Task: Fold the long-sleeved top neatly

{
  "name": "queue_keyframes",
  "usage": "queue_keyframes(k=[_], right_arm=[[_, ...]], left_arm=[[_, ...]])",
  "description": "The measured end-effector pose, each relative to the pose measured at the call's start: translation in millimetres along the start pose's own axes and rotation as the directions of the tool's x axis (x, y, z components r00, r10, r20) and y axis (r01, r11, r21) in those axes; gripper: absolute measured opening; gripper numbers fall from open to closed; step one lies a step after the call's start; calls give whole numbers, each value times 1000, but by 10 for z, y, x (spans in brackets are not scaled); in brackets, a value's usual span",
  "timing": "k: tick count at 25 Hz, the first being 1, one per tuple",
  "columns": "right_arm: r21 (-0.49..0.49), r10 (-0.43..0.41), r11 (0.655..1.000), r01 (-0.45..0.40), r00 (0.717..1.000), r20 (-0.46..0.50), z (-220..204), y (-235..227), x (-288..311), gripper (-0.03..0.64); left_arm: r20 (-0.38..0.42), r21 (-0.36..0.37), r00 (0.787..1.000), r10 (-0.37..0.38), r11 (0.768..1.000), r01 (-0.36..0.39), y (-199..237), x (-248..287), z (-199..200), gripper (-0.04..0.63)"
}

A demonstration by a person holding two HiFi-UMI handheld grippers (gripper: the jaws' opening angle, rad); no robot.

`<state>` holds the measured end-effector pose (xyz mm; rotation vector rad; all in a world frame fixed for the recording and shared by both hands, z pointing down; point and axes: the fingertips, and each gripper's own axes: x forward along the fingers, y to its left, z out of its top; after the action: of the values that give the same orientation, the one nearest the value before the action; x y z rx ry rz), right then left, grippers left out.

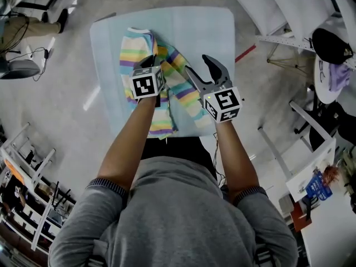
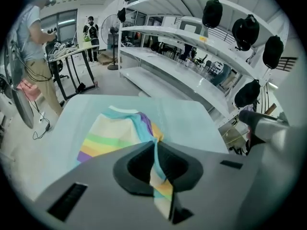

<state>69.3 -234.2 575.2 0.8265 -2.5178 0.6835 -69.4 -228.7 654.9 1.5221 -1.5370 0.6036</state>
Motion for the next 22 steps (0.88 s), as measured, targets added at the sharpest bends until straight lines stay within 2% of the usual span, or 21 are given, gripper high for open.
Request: queue_keyframes(k=[5, 11, 16, 22], right_arm=[[-29, 27, 999, -28, 999, -37, -32, 103, 239, 272], [-65, 39, 997, -49, 989, -146, -296, 157, 744, 264], [-58, 5, 998, -20, 971, -238, -602, 80, 1118, 237], [-49, -39, 999, 24, 939, -341, -970, -105, 1382, 238]], left_arm=[[24, 21, 1000, -7, 1000, 6, 184, -316, 30, 35], [62, 29, 998, 16, 999, -18, 446, -580, 75, 35], [74, 7, 997, 37, 999, -38, 716, -699, 58, 35], [93, -18, 993, 77, 997, -75, 1075, -888, 57, 34]])
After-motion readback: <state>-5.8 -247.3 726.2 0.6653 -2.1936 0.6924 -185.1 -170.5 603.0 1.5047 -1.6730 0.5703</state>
